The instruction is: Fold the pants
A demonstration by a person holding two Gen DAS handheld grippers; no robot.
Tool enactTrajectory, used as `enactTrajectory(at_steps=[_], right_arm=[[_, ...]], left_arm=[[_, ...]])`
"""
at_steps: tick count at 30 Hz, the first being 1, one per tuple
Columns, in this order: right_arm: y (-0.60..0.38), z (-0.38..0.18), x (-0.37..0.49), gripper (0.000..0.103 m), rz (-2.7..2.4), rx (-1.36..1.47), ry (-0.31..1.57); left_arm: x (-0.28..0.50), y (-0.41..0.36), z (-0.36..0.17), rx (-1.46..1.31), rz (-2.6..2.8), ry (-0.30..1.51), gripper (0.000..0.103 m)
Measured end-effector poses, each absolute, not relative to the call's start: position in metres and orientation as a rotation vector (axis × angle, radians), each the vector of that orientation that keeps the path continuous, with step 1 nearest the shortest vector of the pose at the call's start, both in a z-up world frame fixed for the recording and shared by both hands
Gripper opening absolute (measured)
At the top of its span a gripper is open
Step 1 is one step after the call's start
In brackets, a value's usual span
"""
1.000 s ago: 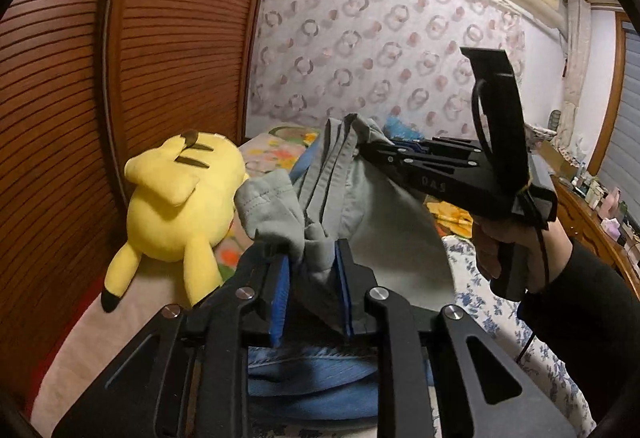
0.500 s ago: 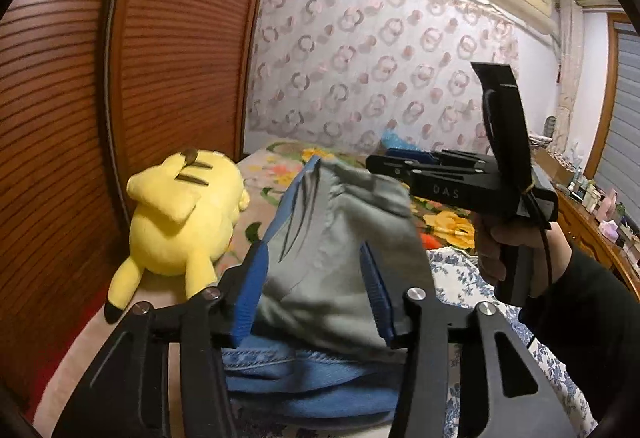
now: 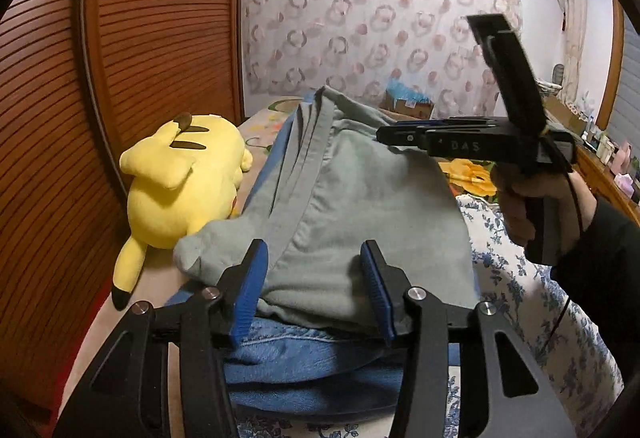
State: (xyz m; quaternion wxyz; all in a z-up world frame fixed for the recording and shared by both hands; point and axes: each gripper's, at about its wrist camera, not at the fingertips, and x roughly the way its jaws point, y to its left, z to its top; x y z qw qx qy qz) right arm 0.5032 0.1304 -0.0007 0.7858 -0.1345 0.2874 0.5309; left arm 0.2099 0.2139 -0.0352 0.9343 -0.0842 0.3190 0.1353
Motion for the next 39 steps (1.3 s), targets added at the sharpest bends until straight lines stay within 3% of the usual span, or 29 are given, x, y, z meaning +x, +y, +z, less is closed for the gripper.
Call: enactTrajectory(at_steps=[18, 19, 20, 21, 23, 24, 28, 29, 31, 34, 39], right_arm=[[0.112, 0.013, 0.433, 0.038, 1.144, -0.293, 0.544], [0.111, 0.013, 0.431, 0.039, 1.144, -0.292, 0.541], [0.109, 0.013, 0.428, 0.04, 1.143, -0.291, 0.536], [0.107, 0.013, 0.428, 0.041, 1.144, -0.29, 0.536], [0.105, 0.011, 0.429, 0.043, 1.143, -0.285, 0.536], [0.104, 0.012, 0.429, 0.044, 1.143, -0.284, 0.538], [0.103, 0.012, 0.43, 0.052, 1.141, -0.277, 0.55], [0.105, 0.012, 0.431, 0.053, 1.139, -0.276, 0.552], [0.106, 0.012, 0.431, 0.068, 1.13, -0.277, 0.553], [0.105, 0.011, 0.43, 0.081, 1.12, -0.267, 0.548], [0.104, 0.009, 0.426, 0.092, 1.083, -0.282, 0.55]], left_arm=[[0.196, 0.215, -0.032, -0.185, 0.298, 0.654, 0.05], [0.194, 0.216, -0.031, -0.187, 0.3, 0.658, 0.054], [0.193, 0.217, -0.031, -0.187, 0.301, 0.658, 0.069], [0.191, 0.217, -0.03, -0.184, 0.306, 0.653, 0.077], [0.188, 0.216, -0.029, -0.171, 0.31, 0.645, 0.082], [0.188, 0.215, -0.029, -0.167, 0.307, 0.652, 0.082], [0.187, 0.216, -0.028, -0.161, 0.332, 0.658, 0.103], [0.186, 0.216, -0.028, -0.161, 0.335, 0.651, 0.103], [0.184, 0.216, -0.027, -0.163, 0.34, 0.643, 0.103], [0.183, 0.216, -0.026, -0.17, 0.341, 0.636, 0.103], [0.179, 0.216, -0.024, -0.19, 0.338, 0.631, 0.103]])
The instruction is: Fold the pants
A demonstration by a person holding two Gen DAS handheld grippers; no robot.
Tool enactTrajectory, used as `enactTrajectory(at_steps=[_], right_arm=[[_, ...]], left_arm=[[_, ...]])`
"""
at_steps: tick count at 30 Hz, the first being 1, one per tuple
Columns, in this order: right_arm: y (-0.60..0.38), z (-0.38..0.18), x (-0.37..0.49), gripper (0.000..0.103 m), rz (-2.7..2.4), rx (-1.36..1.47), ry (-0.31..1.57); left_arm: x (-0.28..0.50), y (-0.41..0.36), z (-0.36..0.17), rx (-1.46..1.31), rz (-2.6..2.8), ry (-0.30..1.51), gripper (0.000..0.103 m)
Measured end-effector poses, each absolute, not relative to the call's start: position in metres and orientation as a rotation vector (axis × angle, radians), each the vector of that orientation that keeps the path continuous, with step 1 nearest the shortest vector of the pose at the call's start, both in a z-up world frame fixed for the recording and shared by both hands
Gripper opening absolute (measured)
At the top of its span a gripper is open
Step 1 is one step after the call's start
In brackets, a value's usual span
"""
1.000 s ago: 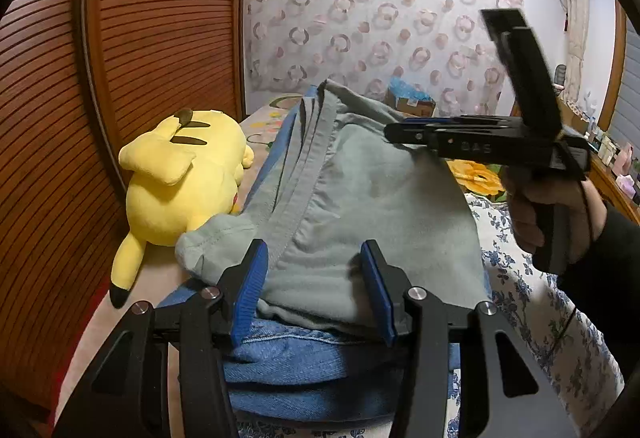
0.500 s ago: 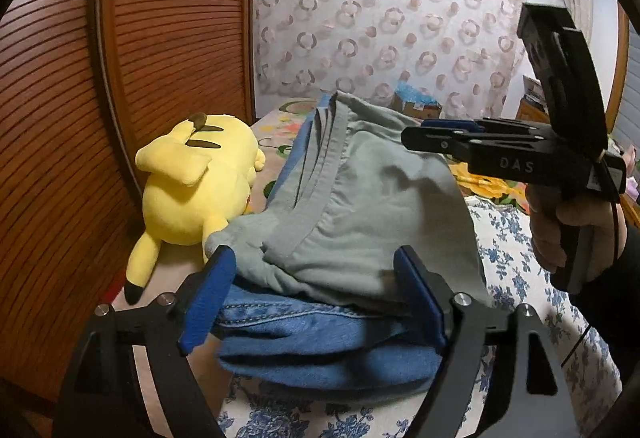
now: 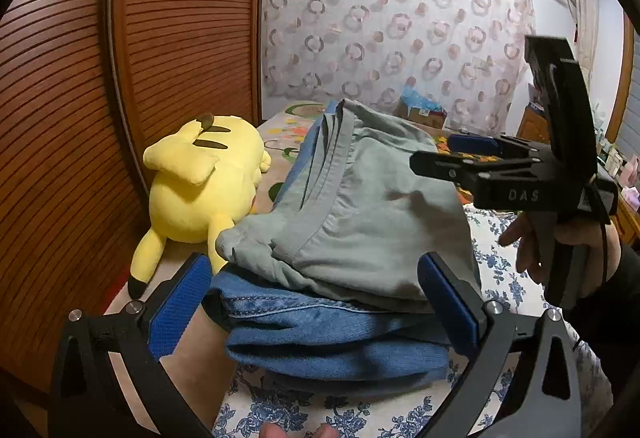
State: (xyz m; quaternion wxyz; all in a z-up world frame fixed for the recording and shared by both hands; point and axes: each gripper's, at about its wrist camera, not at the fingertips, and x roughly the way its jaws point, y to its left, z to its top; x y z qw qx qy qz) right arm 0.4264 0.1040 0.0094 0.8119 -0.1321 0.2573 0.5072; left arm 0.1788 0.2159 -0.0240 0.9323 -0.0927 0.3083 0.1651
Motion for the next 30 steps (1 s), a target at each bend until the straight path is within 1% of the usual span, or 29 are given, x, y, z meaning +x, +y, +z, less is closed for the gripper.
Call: enactTrajectory(at_steps=[4, 9, 21, 30], right_arm=[[0.1, 0.011, 0.421, 0.097, 1.067, -0.286, 0.543], [0.093, 0.015, 0.41, 0.1, 1.065, -0.282, 0.535], [0.065, 0.018, 0.374, 0.101, 1.034, -0.25, 0.521], [0.017, 0.024, 0.334, 0.101, 0.947, -0.215, 0.51]], left_arm=[[0.177, 0.213, -0.021, -0.187, 0.328, 0.626, 0.103], [0.173, 0.207, -0.016, -0.176, 0.321, 0.616, 0.103], [0.158, 0.195, -0.009, -0.184, 0.316, 0.614, 0.103], [0.151, 0.163, -0.01, -0.139, 0.252, 0.628, 0.103]])
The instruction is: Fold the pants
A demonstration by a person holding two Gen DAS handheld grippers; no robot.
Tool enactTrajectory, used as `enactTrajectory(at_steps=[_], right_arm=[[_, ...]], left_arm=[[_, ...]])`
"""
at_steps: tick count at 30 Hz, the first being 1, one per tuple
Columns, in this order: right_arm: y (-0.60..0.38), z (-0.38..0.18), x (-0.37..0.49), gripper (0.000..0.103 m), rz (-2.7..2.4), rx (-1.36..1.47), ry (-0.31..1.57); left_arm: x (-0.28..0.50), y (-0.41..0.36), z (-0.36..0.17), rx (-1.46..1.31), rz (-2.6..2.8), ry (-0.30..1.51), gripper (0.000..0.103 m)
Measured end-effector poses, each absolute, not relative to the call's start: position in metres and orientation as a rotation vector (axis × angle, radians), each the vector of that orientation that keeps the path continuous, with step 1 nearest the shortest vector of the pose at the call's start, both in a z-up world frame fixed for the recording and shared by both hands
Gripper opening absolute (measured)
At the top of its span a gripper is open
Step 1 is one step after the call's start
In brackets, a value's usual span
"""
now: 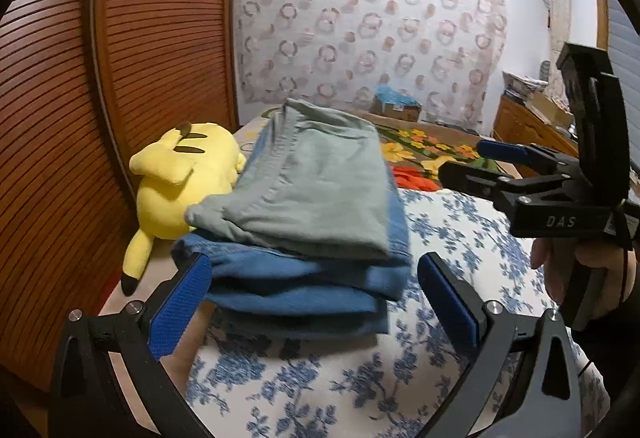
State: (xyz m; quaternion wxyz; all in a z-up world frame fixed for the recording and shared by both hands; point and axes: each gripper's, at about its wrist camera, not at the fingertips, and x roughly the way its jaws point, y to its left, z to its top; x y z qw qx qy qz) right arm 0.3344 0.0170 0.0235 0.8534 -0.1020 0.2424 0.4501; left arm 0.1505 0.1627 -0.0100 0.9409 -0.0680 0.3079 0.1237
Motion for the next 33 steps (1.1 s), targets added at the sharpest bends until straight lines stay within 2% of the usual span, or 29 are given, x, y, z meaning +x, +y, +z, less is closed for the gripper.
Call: enactTrajectory(at_steps=[22, 33], right_arm=[[-0.135, 0.033, 0.194, 0.101, 0.6, -0.09, 0.522], [-0.179, 0.051, 0.128, 0.101, 0.504, -0.07, 0.491]], left_arm=[[0.125, 0.066, 0.0, -0.065, 0.019, 0.62, 0.103], [0.099, 0.03, 0.012, -0.047, -0.038, 0.609, 0.103]])
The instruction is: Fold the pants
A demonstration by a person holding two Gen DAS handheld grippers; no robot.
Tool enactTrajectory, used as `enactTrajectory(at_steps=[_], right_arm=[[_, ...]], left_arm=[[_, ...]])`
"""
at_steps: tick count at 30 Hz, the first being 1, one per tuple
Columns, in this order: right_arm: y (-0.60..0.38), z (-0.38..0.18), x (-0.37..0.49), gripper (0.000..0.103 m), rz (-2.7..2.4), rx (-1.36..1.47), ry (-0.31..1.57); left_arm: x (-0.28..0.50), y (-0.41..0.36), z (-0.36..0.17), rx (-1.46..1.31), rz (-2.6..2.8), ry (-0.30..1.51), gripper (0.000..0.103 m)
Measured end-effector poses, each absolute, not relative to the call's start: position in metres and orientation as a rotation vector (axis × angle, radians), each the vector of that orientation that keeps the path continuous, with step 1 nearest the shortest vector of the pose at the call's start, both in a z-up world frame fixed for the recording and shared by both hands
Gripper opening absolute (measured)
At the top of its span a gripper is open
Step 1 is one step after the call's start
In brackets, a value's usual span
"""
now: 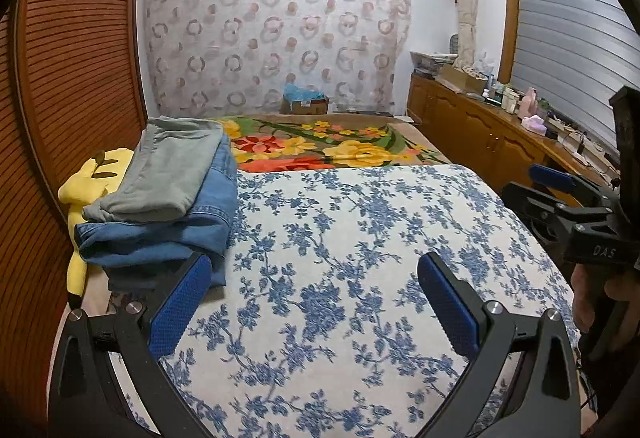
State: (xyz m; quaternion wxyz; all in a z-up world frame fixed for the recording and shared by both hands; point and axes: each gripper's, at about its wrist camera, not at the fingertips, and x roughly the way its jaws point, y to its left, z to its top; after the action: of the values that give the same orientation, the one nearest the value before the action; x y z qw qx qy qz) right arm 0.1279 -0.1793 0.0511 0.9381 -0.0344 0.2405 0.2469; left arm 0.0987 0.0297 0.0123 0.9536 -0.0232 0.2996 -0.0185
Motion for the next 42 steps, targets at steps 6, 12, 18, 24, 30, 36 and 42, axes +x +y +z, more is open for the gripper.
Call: enactTrajectory(at_steps=[6, 12, 18, 24, 30, 36, 42], right_arm=[[-0.192, 0.058, 0.102, 0.101, 0.469, -0.056, 0.481], [-0.198, 0.066, 0.089, 0.101, 0.448, -0.036, 0.463], [-0.208, 0.08, 0.074, 0.101, 0.417, -0.02, 0.425], [-0.218, 0.087, 0.057, 0.101, 0.393, -0.001, 0.375], [-0.218, 0.084, 0.054, 0.101, 0.37, 0.004, 0.358], [-0.216, 0.081, 0.055, 0.101, 0.375, 0.003, 0.355], [-0.216, 0.079, 0.056, 0.101, 0.378, 0.005, 0.352]], left_arm=[[0.091, 0.014, 0.021, -0.037, -0.057, 0.597, 0.103], [0.079, 0.004, 0.039, -0.038, -0.071, 0.561, 0.103], [0.07, 0.002, 0.058, -0.043, -0.072, 0.512, 0.103], [0.06, 0.001, 0.071, -0.044, -0.071, 0.47, 0.103], [0.052, 0.003, 0.077, -0.032, -0.056, 0.448, 0.103], [0.052, 0.006, 0.076, -0.033, -0.047, 0.451, 0.103], [0.053, 0.006, 0.076, -0.033, -0.048, 0.452, 0.103]])
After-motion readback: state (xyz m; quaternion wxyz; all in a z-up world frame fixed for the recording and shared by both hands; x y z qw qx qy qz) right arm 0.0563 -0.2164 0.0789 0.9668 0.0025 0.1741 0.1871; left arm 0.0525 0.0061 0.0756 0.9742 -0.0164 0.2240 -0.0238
